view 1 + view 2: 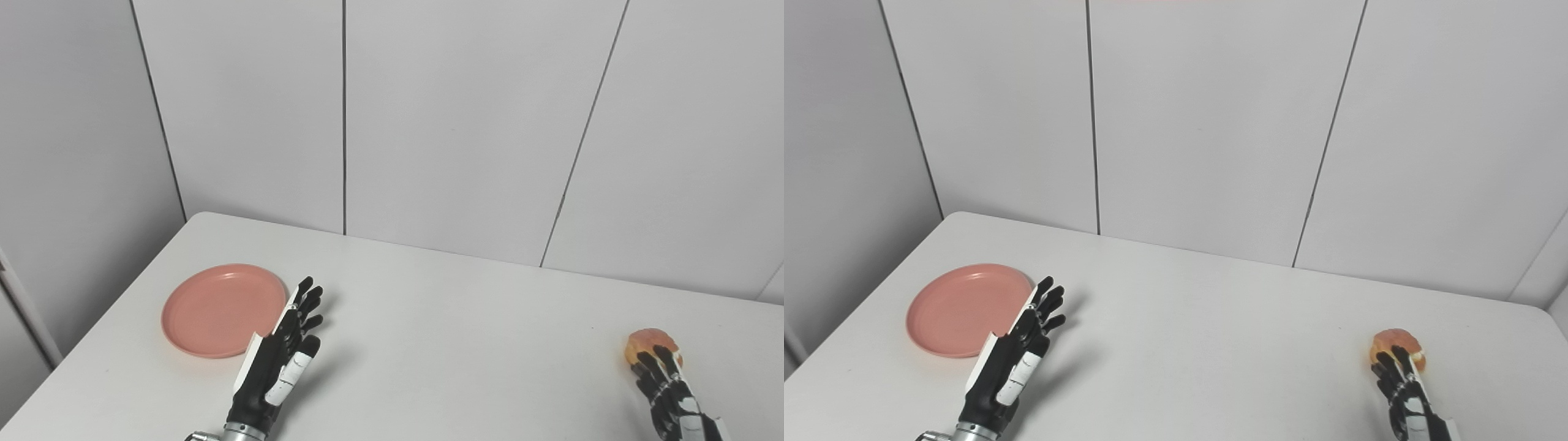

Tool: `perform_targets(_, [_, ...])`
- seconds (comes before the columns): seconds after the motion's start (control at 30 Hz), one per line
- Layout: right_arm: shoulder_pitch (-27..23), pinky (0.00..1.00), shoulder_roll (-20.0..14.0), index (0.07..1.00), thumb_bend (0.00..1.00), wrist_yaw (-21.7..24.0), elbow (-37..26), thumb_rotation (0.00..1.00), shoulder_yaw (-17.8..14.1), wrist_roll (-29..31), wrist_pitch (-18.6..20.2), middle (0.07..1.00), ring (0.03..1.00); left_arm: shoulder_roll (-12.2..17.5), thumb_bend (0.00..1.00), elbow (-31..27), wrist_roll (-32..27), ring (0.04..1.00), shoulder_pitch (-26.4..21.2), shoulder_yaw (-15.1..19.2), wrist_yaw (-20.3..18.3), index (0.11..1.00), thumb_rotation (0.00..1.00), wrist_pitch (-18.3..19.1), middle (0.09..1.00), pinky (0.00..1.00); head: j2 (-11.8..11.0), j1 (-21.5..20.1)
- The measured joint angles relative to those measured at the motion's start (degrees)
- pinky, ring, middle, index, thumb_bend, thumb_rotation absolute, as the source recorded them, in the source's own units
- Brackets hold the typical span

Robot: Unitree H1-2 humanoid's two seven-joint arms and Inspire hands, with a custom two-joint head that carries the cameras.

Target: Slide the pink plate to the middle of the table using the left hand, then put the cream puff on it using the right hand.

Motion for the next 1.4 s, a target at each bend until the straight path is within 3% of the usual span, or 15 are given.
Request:
perform_targets(0.23, [0.26, 0.88, 0.03, 0.947, 0.79, -2.28, -1.32, 1.0, 0.0, -2.69, 4.42, 0.917, 0.882, -1.4, 0.96, -5.37, -2.86, 0.909, -0.38, 0.16, 0.27, 0.879, 0.88, 4.43, 0.905, 0.9, 0.44, -0.53])
perform_targets(0.37, [0.26, 0.85, 0.13, 0.94, 0.78, -2.76, -1.56, 1.0, 0.19, -3.9, 6.03, 0.912, 0.873, 0.93, 1.0, -6.76, -4.09, 0.913, -4.56, 2.69, 0.63, 0.888, 0.86, 4.66, 0.905, 0.91, 0.35, -0.88])
perform_targets(0.53, [0.53, 0.83, 0.44, 0.931, 0.79, -3.48, -1.97, 1.0, 0.1, -4.27, 6.32, 0.902, 0.864, 3.99, 0.97, -6.12, -5.15, 0.9, -8.05, 6.42, 2.06, 0.885, 0.89, 4.27, 0.893, 0.88, 0.18, -0.88])
perform_targets(0.73, [0.52, 0.82, 0.48, 0.931, 0.78, -3.83, -2.0, 1.0, 0.18, -4.75, 6.38, 0.901, 0.862, 7.22, 0.95, -6.68, -5.18, 0.923, -10.95, 9.96, 3.6, 0.915, 0.9, 4.43, 0.927, 0.95, 0.18, -0.7])
perform_targets(0.97, [0.61, 0.82, 0.47, 0.926, 0.81, -3.81, -1.97, 1.0, 0.23, -4.96, 6.43, 0.897, 0.858, 15.4, 0.99, 0.68, -5.76, 0.922, -14.05, 14.42, 3.88, 0.9, 0.9, 3.43, 0.913, 0.9, 0.18, -0.44])
perform_targets(1.4, [0.6, 0.82, 0.4, 0.925, 0.8, -3.7, -1.92, 1.0, 0.43, -5.27, 6.52, 0.891, 0.861, 19.52, 1.0, 9.93, -4.34, 0.927, -16.47, 16.67, 5.42, 0.881, 0.89, 2.79, 0.897, 0.92, 0.26, -0.35])
